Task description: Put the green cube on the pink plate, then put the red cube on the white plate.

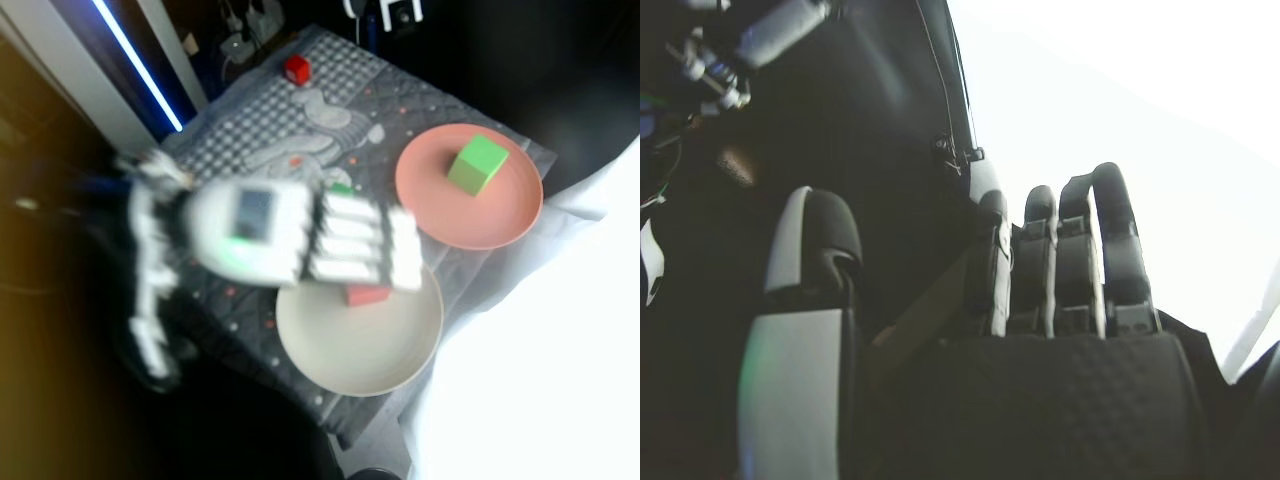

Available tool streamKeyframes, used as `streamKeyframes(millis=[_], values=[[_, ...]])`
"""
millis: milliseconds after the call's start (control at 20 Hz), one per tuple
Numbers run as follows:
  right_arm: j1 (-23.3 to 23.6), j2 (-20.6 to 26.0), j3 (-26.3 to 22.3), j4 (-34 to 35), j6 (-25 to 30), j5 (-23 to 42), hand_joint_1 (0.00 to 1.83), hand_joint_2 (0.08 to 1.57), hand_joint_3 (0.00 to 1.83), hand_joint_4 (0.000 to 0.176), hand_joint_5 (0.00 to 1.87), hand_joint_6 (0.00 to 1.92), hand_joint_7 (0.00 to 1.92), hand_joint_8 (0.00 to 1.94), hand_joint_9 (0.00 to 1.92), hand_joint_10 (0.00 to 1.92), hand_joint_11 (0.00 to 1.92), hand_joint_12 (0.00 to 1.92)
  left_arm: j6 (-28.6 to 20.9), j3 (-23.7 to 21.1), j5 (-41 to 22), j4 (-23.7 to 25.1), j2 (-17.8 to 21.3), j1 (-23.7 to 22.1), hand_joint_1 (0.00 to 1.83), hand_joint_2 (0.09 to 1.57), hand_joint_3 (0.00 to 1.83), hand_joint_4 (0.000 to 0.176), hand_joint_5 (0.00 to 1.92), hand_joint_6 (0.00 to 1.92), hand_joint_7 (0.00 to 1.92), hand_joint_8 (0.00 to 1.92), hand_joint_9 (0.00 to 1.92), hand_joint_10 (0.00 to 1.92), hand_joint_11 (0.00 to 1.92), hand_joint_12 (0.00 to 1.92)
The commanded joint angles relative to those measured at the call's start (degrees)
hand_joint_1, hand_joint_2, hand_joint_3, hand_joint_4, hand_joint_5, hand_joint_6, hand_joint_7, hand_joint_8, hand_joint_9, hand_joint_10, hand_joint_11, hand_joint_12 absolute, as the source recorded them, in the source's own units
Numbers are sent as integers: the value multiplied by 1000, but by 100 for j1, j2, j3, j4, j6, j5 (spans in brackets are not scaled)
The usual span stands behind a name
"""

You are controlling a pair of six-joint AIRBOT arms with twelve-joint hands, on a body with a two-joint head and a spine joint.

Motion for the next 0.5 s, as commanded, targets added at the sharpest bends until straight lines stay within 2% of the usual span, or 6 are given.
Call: streamKeyframes(millis=[0,100,200,300,400,450], values=[[-6,78,-88,156,4,-1071,669,961,6,0,204,8,163,4,98,5,0,611,-15,-3,-843,-18,45,-27,605,1073,0,35,291,7,230,10,201,22,0,999],[-281,298,-461,156,3,-1860,647,981,9,0,288,42,257,25,184,36,0,783,-15,-21,-1077,-107,86,21,619,1097,4,4,301,5,266,11,261,35,0,1074],[-631,508,-819,156,-25,-2633,701,1002,15,0,312,55,250,13,193,39,0,899,-15,-81,-1424,-197,171,93,666,1129,4,25,301,2,316,7,341,30,35,1074],[-887,695,-1144,156,-269,-3196,739,1039,22,0,352,80,282,17,218,50,0,1082,-15,-140,-1752,-200,225,133,644,1146,0,81,131,0,319,2,392,10,47,1203],[-1179,855,-1440,156,-553,-3794,642,1070,20,0,302,62,308,16,265,62,0,1094,-15,-269,-2093,-167,330,164,576,1220,6,69,9,0,245,1,435,15,127,1214],[-1299,903,-1554,156,-653,-4093,623,1090,21,0,267,45,273,13,222,38,0,868,-15,-342,-2248,-147,390,183,531,1216,1,64,1,0,224,0,469,15,230,1099]])
